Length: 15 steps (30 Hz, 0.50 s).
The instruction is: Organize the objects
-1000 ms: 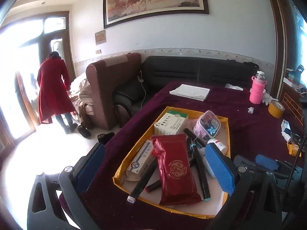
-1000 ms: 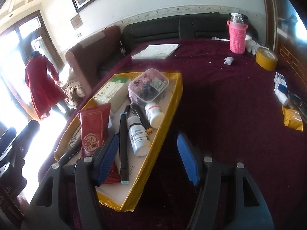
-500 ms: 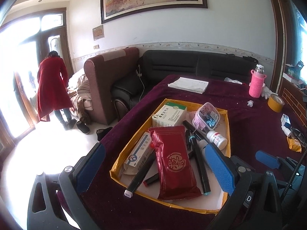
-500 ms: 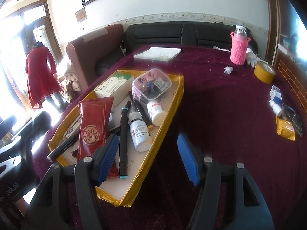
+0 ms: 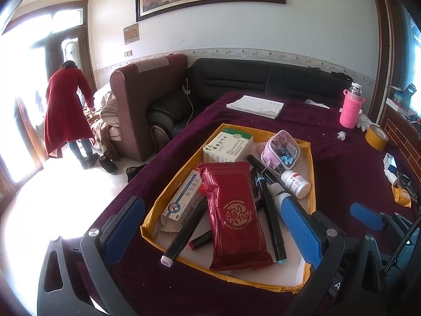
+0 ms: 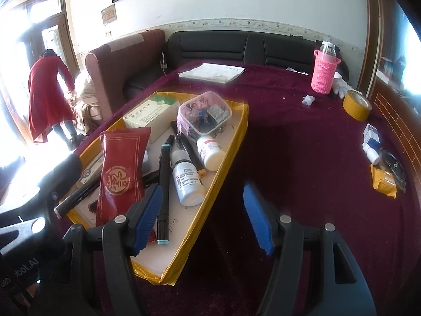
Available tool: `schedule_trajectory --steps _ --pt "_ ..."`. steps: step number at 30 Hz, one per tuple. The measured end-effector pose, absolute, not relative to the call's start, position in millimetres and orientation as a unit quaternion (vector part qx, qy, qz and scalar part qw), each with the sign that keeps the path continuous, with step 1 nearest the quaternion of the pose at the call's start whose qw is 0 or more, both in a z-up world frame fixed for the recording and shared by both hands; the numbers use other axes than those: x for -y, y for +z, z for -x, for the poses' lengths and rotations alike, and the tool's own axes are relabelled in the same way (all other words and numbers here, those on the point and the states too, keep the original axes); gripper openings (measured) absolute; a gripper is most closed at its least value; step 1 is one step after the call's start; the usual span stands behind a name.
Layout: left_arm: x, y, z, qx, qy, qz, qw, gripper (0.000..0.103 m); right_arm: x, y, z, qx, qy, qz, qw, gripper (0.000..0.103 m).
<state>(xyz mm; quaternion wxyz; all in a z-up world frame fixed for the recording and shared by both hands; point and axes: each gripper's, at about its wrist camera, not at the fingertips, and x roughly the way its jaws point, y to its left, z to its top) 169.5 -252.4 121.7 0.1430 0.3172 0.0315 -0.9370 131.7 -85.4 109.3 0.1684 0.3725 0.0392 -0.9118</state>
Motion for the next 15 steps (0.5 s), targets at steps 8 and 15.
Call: schedule_trajectory --steps 8,15 --pt "257.9 115.5 -167.6 -0.045 -0.933 -0.328 0.144 0.102 92.8 104.7 -132.4 -0.064 -0.913 -0.37 0.162 0.064" --pt "258.0 111.7 -167.8 -0.06 -0.923 -0.345 0.158 0.102 95.2 111.0 -125.2 -0.101 -0.916 -0.355 0.157 0.066"
